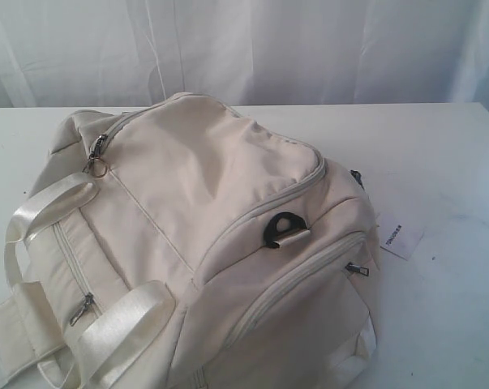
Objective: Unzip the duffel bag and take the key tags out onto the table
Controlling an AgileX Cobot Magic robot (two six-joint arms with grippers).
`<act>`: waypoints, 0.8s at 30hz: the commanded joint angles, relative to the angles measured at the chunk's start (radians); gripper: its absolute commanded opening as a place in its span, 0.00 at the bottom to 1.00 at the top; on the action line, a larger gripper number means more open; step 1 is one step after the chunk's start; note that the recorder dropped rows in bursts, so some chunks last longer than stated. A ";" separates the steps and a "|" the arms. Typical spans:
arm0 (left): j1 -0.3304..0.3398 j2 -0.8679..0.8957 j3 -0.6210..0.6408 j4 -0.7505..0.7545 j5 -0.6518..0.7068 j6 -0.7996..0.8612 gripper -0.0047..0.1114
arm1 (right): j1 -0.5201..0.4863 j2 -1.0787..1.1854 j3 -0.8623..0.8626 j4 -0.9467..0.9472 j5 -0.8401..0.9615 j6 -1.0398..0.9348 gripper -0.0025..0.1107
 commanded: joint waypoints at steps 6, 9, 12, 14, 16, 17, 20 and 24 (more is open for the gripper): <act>-0.085 -0.060 0.048 -0.004 -0.079 0.067 0.04 | -0.009 -0.005 0.002 0.008 -0.093 0.190 0.02; -0.115 -0.061 0.058 -0.004 -0.090 0.078 0.04 | -0.009 -0.005 0.002 0.004 -0.011 0.304 0.02; -0.132 -0.061 0.058 -0.004 -0.102 0.078 0.04 | -0.009 -0.005 -0.029 0.004 0.105 0.306 0.02; -0.139 -0.061 0.058 -0.004 -0.102 0.078 0.04 | -0.009 0.004 -0.061 0.004 0.134 0.306 0.02; -0.140 -0.061 0.058 -0.004 -0.102 0.078 0.04 | 0.005 0.035 -0.098 0.004 0.136 0.306 0.02; -0.140 -0.061 0.058 -0.004 -0.102 0.078 0.04 | 0.018 0.055 -0.121 0.001 0.144 0.304 0.02; -0.140 -0.061 0.058 -0.006 -0.102 0.069 0.04 | 0.074 0.128 -0.205 0.001 0.237 0.257 0.02; -0.140 -0.061 0.058 -0.006 -0.102 0.069 0.04 | 0.192 0.267 -0.328 0.023 0.395 0.111 0.02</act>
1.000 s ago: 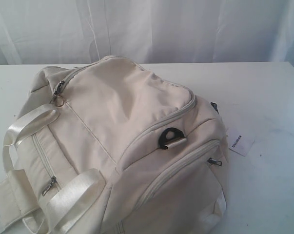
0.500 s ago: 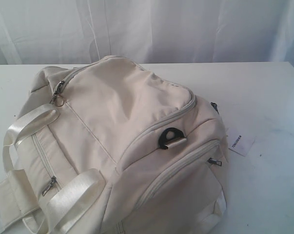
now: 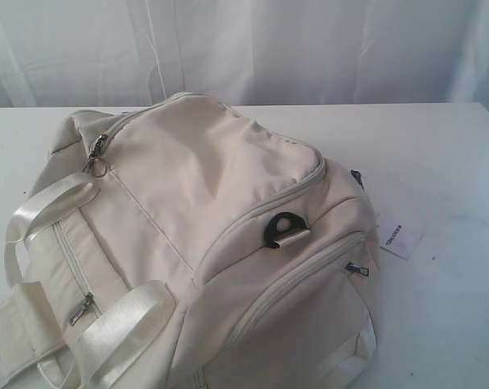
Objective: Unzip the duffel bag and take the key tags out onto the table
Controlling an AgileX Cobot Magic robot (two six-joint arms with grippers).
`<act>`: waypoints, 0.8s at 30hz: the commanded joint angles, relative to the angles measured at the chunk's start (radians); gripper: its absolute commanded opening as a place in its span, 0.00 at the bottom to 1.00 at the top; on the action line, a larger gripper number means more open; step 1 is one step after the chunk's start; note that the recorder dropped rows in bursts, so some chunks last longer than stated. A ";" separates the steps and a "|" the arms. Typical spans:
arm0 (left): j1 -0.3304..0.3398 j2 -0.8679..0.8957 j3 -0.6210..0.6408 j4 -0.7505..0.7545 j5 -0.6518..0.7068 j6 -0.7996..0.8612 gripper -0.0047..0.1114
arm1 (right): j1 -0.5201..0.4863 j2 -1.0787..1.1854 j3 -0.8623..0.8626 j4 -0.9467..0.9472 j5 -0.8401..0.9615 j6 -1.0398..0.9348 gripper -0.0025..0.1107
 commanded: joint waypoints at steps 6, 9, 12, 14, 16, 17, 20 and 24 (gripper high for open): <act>-0.004 -0.006 0.003 -0.008 -0.012 -0.008 0.04 | 0.280 0.391 -0.267 0.390 0.337 -0.635 0.02; -0.004 -0.006 0.003 -0.008 -0.012 -0.008 0.04 | 0.349 0.565 -0.355 0.570 0.438 -0.853 0.02; -0.004 -0.006 0.003 -0.008 -0.012 -0.008 0.04 | 0.430 0.719 -0.432 0.610 0.486 -0.924 0.02; -0.004 -0.006 0.003 -0.008 -0.012 -0.008 0.04 | 0.501 0.806 -0.472 0.602 0.488 -0.930 0.02; -0.004 -0.006 0.003 -0.015 -0.018 -0.029 0.04 | 0.577 0.892 -0.515 0.588 0.480 -0.932 0.02; -0.004 -0.006 0.003 -0.015 -0.020 -0.035 0.04 | 0.607 0.934 -0.539 0.566 0.480 -0.930 0.02; -0.004 -0.006 0.003 -0.015 -0.027 -0.053 0.04 | 0.715 1.040 -0.618 0.376 0.509 -0.780 0.02; -0.004 -0.006 0.003 -0.015 -0.037 -0.064 0.04 | 0.858 1.151 -0.746 -0.036 0.639 -0.383 0.02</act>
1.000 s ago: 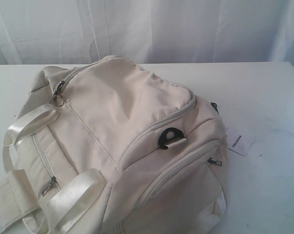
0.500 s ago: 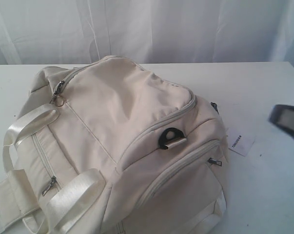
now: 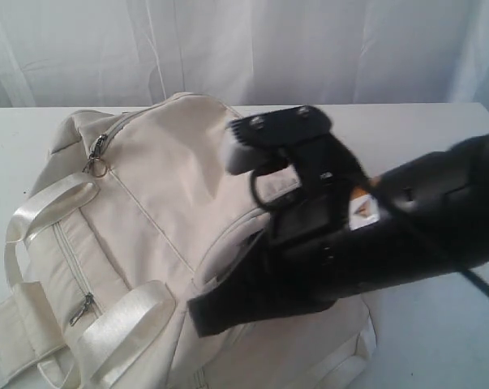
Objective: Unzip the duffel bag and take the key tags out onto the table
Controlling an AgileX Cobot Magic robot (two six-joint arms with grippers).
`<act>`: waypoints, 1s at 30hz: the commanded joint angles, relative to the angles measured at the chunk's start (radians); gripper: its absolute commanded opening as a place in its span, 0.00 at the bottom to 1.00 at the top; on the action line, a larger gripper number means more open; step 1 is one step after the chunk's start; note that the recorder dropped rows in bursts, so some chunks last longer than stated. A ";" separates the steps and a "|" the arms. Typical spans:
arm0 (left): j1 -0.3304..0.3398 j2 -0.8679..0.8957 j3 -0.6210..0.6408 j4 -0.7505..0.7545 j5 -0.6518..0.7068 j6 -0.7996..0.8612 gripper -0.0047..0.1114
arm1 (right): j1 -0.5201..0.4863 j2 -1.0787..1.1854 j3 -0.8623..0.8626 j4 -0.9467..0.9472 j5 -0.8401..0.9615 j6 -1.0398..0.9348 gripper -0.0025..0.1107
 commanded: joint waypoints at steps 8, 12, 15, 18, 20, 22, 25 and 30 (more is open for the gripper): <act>-0.004 -0.006 0.003 -0.013 -0.026 -0.046 0.04 | 0.207 0.158 -0.192 -0.348 0.130 0.416 0.02; -0.004 -0.006 0.003 -0.013 -0.026 -0.046 0.04 | 0.207 0.158 -0.192 -0.326 0.140 0.431 0.15; -0.004 -0.006 0.003 -0.013 -0.026 -0.046 0.04 | 0.207 0.158 -0.192 -0.297 0.145 0.431 0.54; -0.024 -0.006 0.003 -0.013 -0.026 -0.046 0.04 | 0.207 0.158 -0.192 -0.249 0.221 0.506 0.69; -0.058 -0.006 0.003 -0.013 -0.018 -0.039 0.04 | 0.207 0.158 -0.192 -0.256 0.274 0.558 0.69; -0.084 -0.006 0.003 -0.008 -0.011 -0.012 0.04 | 0.207 0.158 -0.192 -0.266 0.273 0.561 0.69; -0.100 -0.006 0.003 -0.008 -0.001 -0.007 0.04 | 0.207 0.158 -0.192 -0.305 0.265 0.597 0.69; -0.107 -0.006 0.003 -0.008 0.005 -0.007 0.04 | 0.207 0.186 -0.179 -0.419 0.257 0.703 0.69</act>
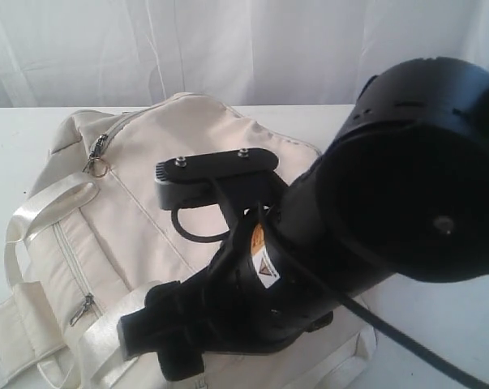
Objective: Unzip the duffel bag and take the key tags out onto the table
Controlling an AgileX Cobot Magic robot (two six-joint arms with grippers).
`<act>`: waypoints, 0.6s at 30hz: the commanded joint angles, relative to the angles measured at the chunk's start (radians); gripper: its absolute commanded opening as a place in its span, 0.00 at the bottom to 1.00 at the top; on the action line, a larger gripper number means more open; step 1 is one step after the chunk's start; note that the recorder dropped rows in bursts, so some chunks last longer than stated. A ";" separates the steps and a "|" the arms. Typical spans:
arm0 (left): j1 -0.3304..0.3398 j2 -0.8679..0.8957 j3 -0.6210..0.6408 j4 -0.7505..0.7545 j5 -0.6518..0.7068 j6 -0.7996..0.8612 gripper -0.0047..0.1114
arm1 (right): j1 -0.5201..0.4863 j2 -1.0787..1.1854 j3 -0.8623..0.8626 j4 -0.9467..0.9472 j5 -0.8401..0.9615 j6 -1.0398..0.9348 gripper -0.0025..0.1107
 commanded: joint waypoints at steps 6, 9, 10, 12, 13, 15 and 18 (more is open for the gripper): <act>-0.009 -0.006 0.003 -0.006 0.000 0.003 0.04 | 0.000 0.110 0.007 -0.087 -0.078 0.069 0.67; -0.009 -0.006 0.003 -0.006 0.000 0.003 0.04 | 0.000 0.143 0.007 -0.087 -0.089 0.066 0.58; -0.008 -0.006 0.003 -0.012 0.006 0.003 0.04 | 0.000 0.149 0.007 -0.089 -0.077 0.061 0.54; -0.008 -0.006 0.003 -0.012 0.009 0.003 0.04 | 0.000 0.157 0.007 -0.108 -0.045 0.053 0.43; -0.008 -0.006 0.003 -0.012 0.009 0.003 0.04 | 0.000 0.157 0.007 -0.120 -0.023 0.053 0.37; -0.008 -0.006 0.003 -0.012 0.009 0.003 0.04 | 0.000 0.157 0.007 -0.155 0.017 0.053 0.25; -0.008 -0.006 0.003 -0.012 0.010 0.003 0.04 | 0.000 0.155 0.007 -0.251 0.110 0.053 0.09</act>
